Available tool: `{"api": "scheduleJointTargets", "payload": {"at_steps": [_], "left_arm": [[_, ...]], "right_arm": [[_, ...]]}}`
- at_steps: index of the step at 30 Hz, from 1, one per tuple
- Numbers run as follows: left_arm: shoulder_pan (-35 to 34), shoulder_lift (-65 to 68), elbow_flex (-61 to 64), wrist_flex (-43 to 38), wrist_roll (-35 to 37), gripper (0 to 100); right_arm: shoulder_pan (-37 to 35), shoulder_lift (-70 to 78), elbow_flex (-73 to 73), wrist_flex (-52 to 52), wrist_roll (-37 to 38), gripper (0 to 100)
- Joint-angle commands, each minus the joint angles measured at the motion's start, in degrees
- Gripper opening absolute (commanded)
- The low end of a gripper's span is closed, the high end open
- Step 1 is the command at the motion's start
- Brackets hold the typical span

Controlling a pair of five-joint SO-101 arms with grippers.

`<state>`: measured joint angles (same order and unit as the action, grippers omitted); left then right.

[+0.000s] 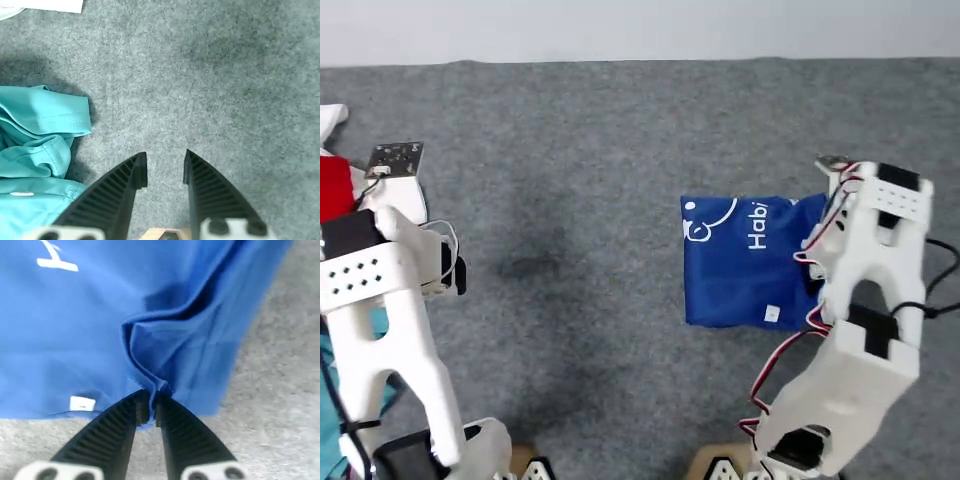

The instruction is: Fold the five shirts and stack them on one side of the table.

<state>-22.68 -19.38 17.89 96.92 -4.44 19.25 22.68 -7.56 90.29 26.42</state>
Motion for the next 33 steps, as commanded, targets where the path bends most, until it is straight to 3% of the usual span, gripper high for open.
{"api": "scheduleJointTargets", "payload": {"at_steps": [1, 8, 15, 23, 29, 33], "left_arm": [[0.44, -1.93, -0.84, -1.76, 0.26, 14], [0.44, -1.93, -0.84, -1.85, 0.26, 14], [0.44, -1.93, -0.84, -1.85, 0.26, 14], [0.44, -1.93, -0.84, -1.85, 0.26, 14], [0.44, -1.67, -0.84, -1.85, 0.26, 14], [0.44, -1.58, -0.66, -2.55, 0.26, 14]], "right_arm": [[3.74, -6.46, -3.34, -0.40, 2.55, 0.9], [8.31, -9.10, -3.25, -0.57, 3.69, 0.9], [9.19, -1.36, -3.16, -6.37, 3.69, 1.8], [8.66, -1.45, -5.10, -2.42, 3.25, 22.9], [5.05, -6.55, -10.46, -0.66, 3.16, 19.7], [1.27, -5.67, -10.55, -6.55, 3.16, 13.9]]}}
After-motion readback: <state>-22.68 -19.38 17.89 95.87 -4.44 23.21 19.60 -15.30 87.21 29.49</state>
